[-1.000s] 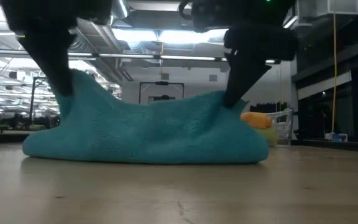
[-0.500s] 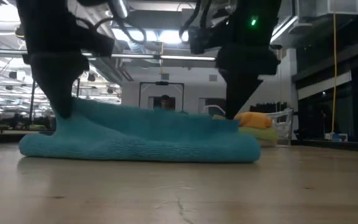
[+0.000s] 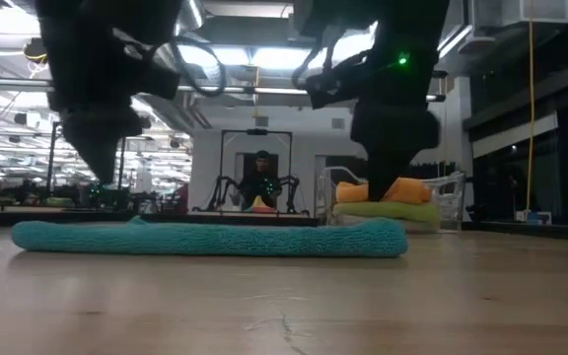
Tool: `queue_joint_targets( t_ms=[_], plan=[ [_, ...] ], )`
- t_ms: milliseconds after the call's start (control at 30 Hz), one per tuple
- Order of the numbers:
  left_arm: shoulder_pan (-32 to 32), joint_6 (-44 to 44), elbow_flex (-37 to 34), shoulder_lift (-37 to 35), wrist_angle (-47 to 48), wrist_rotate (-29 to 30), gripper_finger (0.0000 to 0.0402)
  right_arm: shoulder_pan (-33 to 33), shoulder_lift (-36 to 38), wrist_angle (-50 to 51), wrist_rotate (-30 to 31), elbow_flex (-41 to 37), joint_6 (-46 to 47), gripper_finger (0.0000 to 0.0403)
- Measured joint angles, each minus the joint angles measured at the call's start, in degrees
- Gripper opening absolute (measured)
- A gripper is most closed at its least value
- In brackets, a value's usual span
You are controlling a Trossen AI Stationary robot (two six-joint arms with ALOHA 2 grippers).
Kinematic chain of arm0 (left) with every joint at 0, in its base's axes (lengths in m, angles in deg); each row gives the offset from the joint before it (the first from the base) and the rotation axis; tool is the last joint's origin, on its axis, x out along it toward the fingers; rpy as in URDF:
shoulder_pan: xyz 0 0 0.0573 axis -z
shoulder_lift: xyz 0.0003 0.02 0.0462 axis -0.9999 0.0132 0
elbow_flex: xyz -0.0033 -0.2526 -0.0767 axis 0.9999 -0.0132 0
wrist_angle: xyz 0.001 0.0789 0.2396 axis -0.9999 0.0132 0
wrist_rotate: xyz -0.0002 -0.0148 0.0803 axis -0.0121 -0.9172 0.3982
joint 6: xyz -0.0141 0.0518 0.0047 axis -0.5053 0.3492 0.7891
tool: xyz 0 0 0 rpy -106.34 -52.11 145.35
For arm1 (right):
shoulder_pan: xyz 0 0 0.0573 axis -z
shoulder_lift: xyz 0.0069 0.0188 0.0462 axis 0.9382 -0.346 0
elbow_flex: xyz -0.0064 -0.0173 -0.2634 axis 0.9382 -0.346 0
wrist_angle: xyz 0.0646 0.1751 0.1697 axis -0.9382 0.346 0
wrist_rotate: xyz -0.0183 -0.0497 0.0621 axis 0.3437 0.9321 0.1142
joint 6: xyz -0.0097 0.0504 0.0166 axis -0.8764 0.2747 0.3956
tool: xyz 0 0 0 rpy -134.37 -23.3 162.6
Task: Fold microfiber towels
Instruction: Fold the blue microfiber
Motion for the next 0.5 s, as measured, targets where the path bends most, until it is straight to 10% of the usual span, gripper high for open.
queue_joint_targets(
  t_ms=[500],
  plan=[
    [3.32,-5.11,0.0,0.0,4.19,-2.14,0.0099,-2.41,0.26,-4.52,-11.0,0.23,-7.7,0.0119]
  ],
)
